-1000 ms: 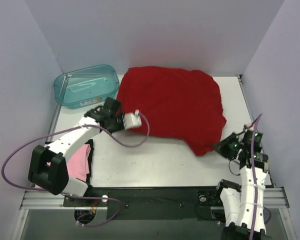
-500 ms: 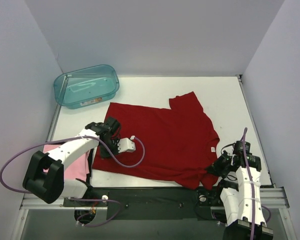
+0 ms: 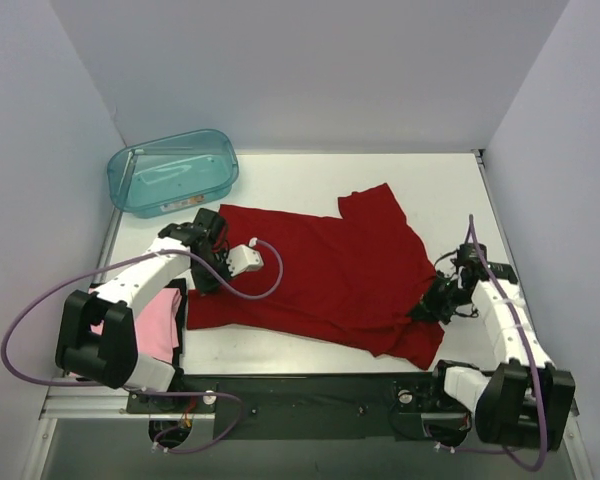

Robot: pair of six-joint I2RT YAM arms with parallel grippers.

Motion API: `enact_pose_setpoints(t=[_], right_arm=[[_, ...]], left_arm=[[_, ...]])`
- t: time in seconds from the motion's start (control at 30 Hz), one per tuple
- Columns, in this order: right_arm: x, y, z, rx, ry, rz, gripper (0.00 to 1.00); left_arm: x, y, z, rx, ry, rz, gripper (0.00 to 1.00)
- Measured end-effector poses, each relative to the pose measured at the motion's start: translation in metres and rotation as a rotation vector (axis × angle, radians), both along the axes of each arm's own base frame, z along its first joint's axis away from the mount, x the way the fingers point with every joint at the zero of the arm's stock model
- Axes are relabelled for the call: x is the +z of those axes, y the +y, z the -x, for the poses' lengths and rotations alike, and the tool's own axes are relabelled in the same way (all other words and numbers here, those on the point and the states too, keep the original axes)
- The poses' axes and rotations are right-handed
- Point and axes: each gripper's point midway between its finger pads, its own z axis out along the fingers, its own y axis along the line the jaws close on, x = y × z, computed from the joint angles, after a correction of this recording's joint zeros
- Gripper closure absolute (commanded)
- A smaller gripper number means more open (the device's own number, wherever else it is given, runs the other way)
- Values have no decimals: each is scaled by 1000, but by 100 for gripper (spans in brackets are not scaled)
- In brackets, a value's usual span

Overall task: Fold and stack the t-shirts
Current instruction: Flatten out the tshirt

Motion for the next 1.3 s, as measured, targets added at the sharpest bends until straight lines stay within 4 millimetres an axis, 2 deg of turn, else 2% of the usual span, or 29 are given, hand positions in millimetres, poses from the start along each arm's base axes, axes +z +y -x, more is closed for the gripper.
enact_pose_setpoints(t=[0.13,0.33,0.5,0.63,0.77,0.9,1.0,1.13,1.3], right_arm=[[4,-1,-32,59,-31,10,100],[10,-2,-76,191,-97,36,100],[4,-3,-86,258,-92,45,100],[2,-4,-93,297,-89,52,100],[-1,-5,-91,318,-77,56,100],[0,-6,-91,327,-70,57,100],[5,-6,-88,332,-70,56,100],[19,-5,-86,332,-101,64,100],[22,-3,-85,332,-101,55,100]], left_arm=[[4,-3,-14,8,-26,11,100],[-7,-3,-20,-5,-12,-8,100],[-7,-2,-30,-8,-48,-19,100],[-8,0,-46,-7,-123,-38,100],[-8,-6,-57,-42,-174,-52,100],[-9,-13,-58,-71,-182,-56,100],[0,-10,-62,-60,-181,-62,100],[25,-8,-80,-50,-258,-55,100],[26,-4,-76,-46,-253,-71,100]])
